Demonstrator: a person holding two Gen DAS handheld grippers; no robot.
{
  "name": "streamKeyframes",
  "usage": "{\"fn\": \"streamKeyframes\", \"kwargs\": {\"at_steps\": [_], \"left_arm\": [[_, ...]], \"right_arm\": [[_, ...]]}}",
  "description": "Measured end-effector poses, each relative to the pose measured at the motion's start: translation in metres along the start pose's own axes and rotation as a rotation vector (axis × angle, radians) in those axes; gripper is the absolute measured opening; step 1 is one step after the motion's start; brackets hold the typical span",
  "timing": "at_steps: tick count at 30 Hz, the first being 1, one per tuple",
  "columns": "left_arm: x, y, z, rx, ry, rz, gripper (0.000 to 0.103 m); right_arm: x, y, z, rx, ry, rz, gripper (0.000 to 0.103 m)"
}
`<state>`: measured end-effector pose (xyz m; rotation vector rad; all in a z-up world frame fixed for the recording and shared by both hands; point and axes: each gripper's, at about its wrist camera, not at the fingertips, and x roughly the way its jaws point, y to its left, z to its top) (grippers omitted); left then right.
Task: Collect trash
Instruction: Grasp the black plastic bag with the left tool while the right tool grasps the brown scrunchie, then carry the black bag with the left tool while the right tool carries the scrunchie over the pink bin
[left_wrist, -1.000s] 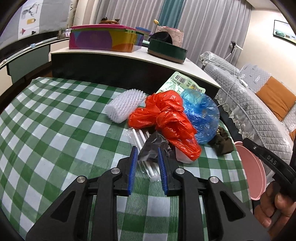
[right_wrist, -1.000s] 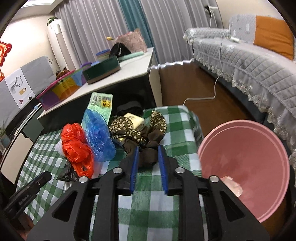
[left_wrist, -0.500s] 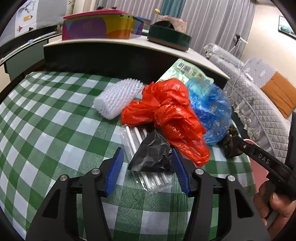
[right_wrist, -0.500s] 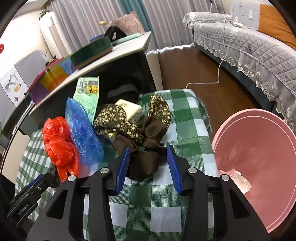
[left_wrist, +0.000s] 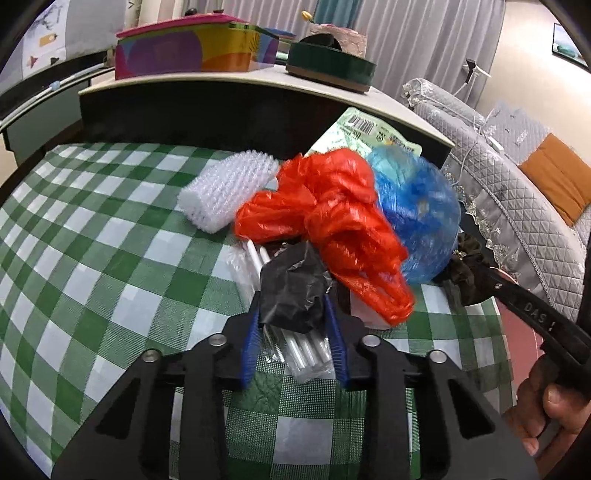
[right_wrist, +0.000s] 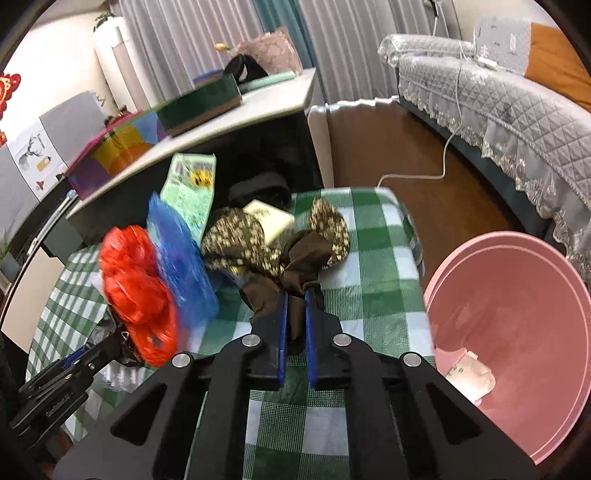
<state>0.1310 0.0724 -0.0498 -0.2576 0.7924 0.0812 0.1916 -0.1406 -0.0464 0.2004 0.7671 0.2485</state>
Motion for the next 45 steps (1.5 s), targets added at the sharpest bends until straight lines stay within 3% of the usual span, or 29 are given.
{"fn": "streamKeyframes", "kwargs": {"at_steps": [1,13,29,45], "left_arm": [[-0.003,0.000,0.001,0.002,-0.009,0.004,0.025],[-0.041,-0.002,0.005,0.019,-0.096,0.009,0.025],[-0.088,-0.016,-0.003,0.067,-0.176,-0.028,0.025],[-0.107,-0.045,-0.009,0.134,-0.197,-0.077,0.025]], "right_arm": [[-0.005,0.000,0.001,0.000,-0.012,0.001,0.008],[-0.071,-0.003,0.007,-0.022,-0.138,0.009,0.008],[-0.137,-0.012,-0.001,-0.052,-0.212,-0.019,0.008],[-0.184,-0.031,-0.004,-0.057,-0.262,-0.057,0.008]]}}
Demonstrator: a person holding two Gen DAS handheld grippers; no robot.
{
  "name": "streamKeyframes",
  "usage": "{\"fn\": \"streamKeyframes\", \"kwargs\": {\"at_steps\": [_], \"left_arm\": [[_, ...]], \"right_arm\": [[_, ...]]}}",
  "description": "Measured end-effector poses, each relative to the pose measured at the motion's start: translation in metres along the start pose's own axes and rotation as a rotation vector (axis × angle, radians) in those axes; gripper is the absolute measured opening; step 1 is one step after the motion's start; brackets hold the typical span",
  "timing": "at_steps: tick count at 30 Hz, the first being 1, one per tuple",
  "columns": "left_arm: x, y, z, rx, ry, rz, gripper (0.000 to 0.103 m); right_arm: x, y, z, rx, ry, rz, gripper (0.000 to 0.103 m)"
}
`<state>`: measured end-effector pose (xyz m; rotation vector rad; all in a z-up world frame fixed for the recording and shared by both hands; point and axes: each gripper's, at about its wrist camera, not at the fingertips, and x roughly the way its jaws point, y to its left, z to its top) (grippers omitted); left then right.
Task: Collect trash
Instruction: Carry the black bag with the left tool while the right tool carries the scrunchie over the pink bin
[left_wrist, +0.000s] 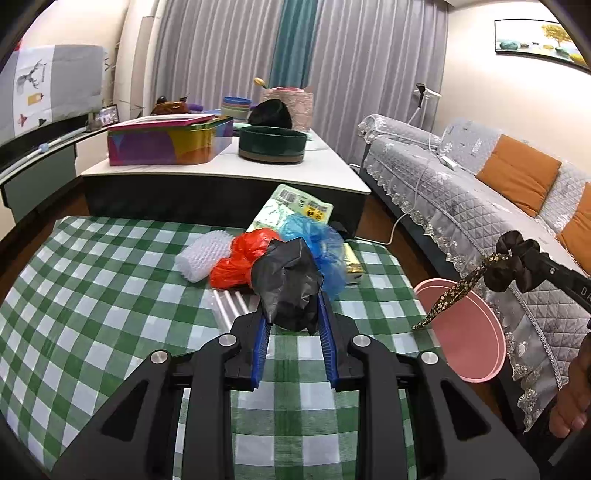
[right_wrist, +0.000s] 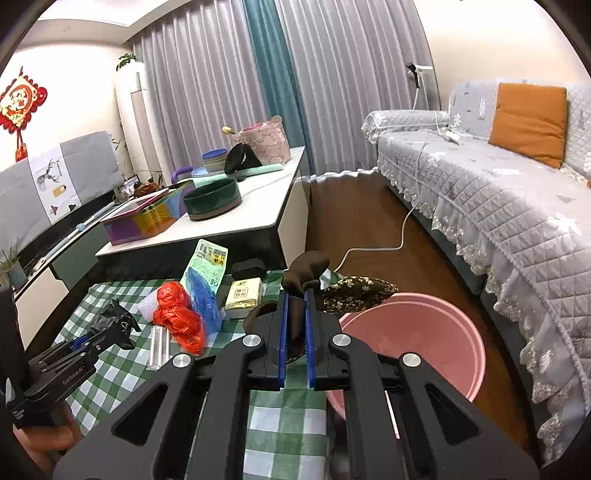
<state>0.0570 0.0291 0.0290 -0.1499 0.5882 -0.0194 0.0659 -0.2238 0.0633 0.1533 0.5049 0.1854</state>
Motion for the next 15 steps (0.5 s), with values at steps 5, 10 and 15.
{"fn": "streamKeyframes", "kwargs": {"at_steps": [5,10,15], "left_arm": [[-0.001,-0.015,0.001,0.020,-0.003,-0.026,0.025],[-0.001,-0.031,0.002,0.037,0.002,-0.056,0.025],[0.002,-0.051,0.001,0.061,0.012,-0.087,0.025]], "right_arm": [[-0.014,-0.011,0.010,-0.021,-0.023,-0.016,0.008],[-0.025,-0.028,0.026,-0.042,-0.041,-0.038,0.008],[-0.029,-0.044,0.032,-0.066,-0.044,-0.053,0.008]]}}
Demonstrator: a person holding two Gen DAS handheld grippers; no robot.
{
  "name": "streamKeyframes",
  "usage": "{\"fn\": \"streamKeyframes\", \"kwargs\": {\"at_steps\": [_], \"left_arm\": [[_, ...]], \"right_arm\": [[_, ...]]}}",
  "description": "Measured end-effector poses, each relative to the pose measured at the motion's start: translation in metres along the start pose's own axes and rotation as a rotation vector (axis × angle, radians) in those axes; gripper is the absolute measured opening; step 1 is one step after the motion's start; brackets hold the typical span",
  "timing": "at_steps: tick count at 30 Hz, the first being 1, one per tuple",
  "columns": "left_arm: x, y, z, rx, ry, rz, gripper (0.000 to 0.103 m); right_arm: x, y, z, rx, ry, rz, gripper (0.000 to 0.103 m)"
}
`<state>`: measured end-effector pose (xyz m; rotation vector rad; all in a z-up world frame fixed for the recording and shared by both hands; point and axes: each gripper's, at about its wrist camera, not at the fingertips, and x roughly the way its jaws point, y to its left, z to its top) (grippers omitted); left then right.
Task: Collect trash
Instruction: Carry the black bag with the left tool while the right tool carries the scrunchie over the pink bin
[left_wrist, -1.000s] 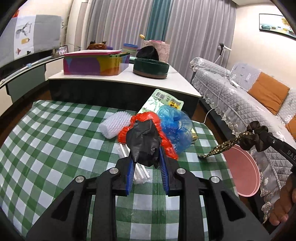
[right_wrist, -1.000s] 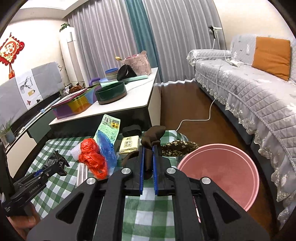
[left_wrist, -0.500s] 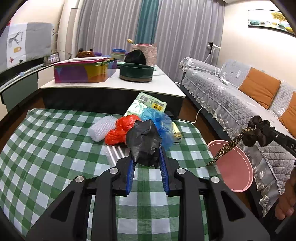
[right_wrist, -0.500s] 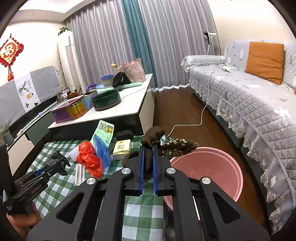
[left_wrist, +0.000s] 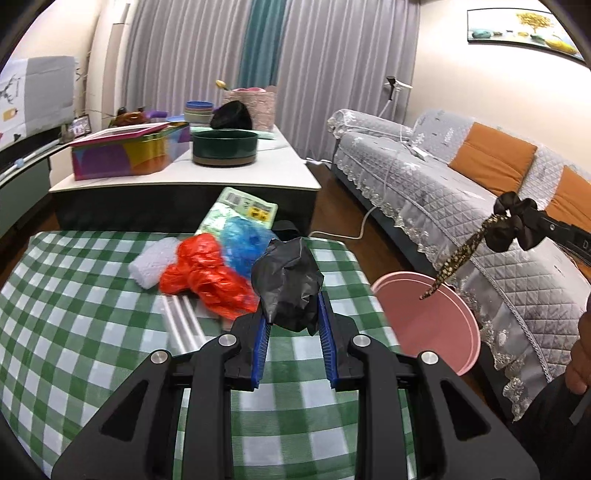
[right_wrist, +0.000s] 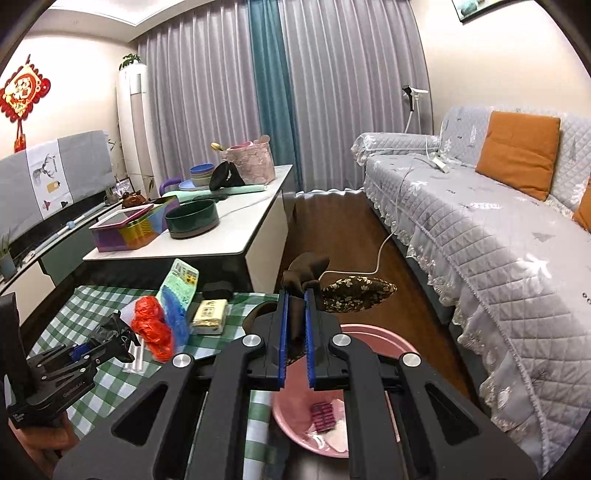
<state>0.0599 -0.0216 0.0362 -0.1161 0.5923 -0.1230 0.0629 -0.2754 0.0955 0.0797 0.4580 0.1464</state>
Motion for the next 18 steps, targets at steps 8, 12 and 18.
{"fn": "streamKeyframes", "kwargs": {"at_steps": [8,12,18], "left_arm": [[0.011,-0.035,0.002,0.043,0.020,-0.047,0.025],[0.019,-0.051,0.003,0.060,0.026,-0.066,0.025],[0.035,-0.075,0.005,0.082,0.038,-0.087,0.025]], "right_arm": [[0.006,-0.026,-0.006,0.030,0.006,-0.023,0.008],[0.010,-0.037,-0.010,0.049,0.007,-0.041,0.008],[0.020,-0.058,-0.012,0.080,0.008,-0.066,0.008]]}}
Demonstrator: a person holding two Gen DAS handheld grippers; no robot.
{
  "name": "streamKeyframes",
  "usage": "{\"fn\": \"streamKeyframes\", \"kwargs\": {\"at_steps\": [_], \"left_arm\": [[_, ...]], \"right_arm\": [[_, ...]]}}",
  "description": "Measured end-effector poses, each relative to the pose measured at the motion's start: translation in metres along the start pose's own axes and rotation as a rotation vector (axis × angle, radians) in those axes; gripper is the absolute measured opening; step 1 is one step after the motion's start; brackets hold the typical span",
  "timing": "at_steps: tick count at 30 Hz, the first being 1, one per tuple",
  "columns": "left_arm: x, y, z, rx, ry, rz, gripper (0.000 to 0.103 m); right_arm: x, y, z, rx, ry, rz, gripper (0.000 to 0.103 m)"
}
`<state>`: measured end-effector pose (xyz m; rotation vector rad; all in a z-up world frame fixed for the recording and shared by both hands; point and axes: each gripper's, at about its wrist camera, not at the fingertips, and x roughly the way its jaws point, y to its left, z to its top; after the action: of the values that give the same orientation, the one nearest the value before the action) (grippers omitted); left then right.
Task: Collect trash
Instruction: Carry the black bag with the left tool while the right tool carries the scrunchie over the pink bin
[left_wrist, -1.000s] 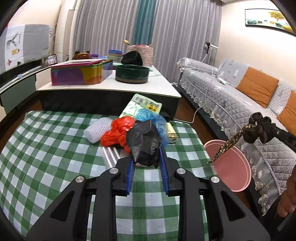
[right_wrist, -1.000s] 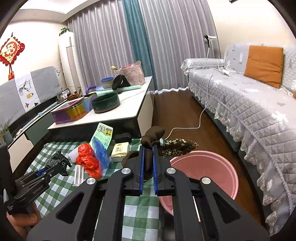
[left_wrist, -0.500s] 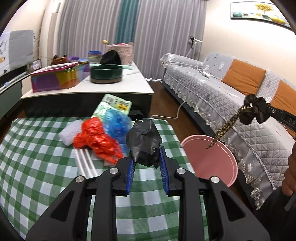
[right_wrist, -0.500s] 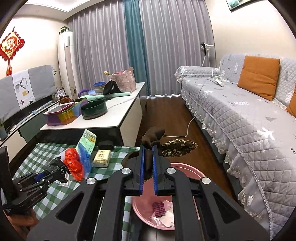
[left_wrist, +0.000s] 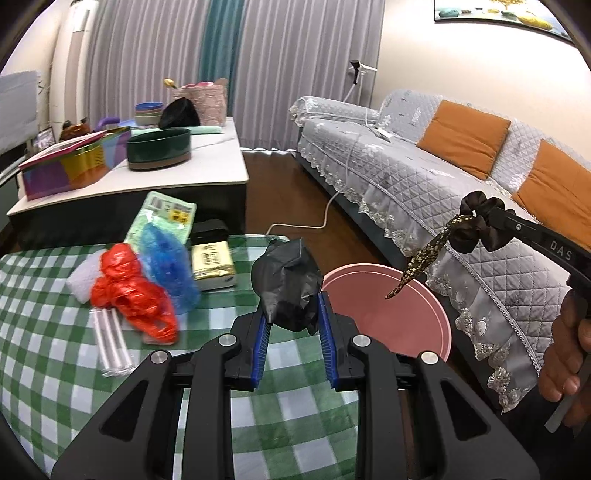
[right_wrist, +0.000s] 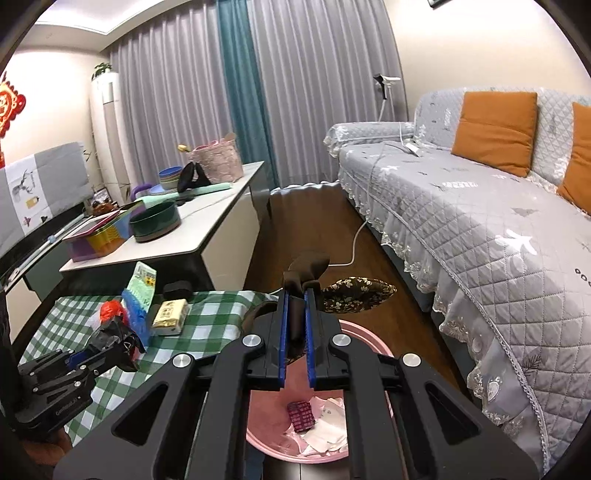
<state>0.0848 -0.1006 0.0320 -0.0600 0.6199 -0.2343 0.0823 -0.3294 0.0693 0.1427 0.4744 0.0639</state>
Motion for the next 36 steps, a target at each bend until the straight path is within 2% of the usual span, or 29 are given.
{"fn": "streamKeyframes", "kwargs": {"at_steps": [21,36], "left_arm": [[0.056,-0.065,0.014,0.087,0.018,-0.086,0.025],[0.093,-0.080,0.001,0.103,0.087,-0.121,0.025]], "right_arm": [[0.032,-0.038,0.004,0.086,0.003,-0.028,0.008],[0.053,-0.037,-0.004,0.064,0.063,-0.035,0.008]]}}
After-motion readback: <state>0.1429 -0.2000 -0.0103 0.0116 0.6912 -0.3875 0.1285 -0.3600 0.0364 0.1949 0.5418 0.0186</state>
